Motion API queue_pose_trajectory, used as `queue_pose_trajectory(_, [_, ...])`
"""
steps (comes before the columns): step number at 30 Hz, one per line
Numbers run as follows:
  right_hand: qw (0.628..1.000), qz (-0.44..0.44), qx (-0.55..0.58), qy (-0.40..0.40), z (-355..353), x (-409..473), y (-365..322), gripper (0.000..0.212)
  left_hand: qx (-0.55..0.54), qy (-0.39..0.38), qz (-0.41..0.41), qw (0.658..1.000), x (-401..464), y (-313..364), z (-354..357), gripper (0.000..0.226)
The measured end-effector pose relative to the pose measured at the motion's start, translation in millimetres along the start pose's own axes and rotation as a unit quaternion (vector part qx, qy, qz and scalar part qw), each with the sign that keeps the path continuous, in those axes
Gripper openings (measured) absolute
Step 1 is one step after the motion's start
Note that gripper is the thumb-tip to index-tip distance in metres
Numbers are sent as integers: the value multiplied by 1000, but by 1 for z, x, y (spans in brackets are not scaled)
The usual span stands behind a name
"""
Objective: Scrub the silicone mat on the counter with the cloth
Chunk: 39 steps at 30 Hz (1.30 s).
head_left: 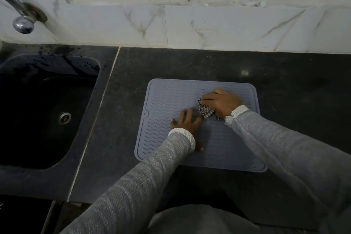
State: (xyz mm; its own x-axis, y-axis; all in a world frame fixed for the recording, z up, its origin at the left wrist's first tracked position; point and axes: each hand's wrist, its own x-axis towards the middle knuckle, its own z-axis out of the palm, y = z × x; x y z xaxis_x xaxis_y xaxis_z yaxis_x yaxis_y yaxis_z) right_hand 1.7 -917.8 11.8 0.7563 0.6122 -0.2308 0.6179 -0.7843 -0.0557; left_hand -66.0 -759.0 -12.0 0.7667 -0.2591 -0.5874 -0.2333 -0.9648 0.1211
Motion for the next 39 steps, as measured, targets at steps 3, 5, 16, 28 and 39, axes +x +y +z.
queue_pose_trajectory(3, [998, -24, -53, -39, -3, 5, -9, 53, -3, -7, 2, 1000, 0, -1, -1, 117])
queue_pose_trajectory(5, [995, -29, -76, -49, -3, 3, -6, 52, 1, -12, 1, 1000, 1, -1, -3, 116])
queue_pose_trajectory(16, [993, 20, -65, -100, -9, -25, 28, 51, 9, -11, 2, 1000, 1, 1, -4, 116])
queue_pose_trajectory(28, [988, 10, -89, -129, -2, -49, 43, 57, 17, -23, 4, 1000, 2, 1, -7, 114])
queue_pose_trajectory(39, [994, -33, -84, -60, 4, -14, 11, 55, 22, -37, -7, 999, 2, 4, -9, 115])
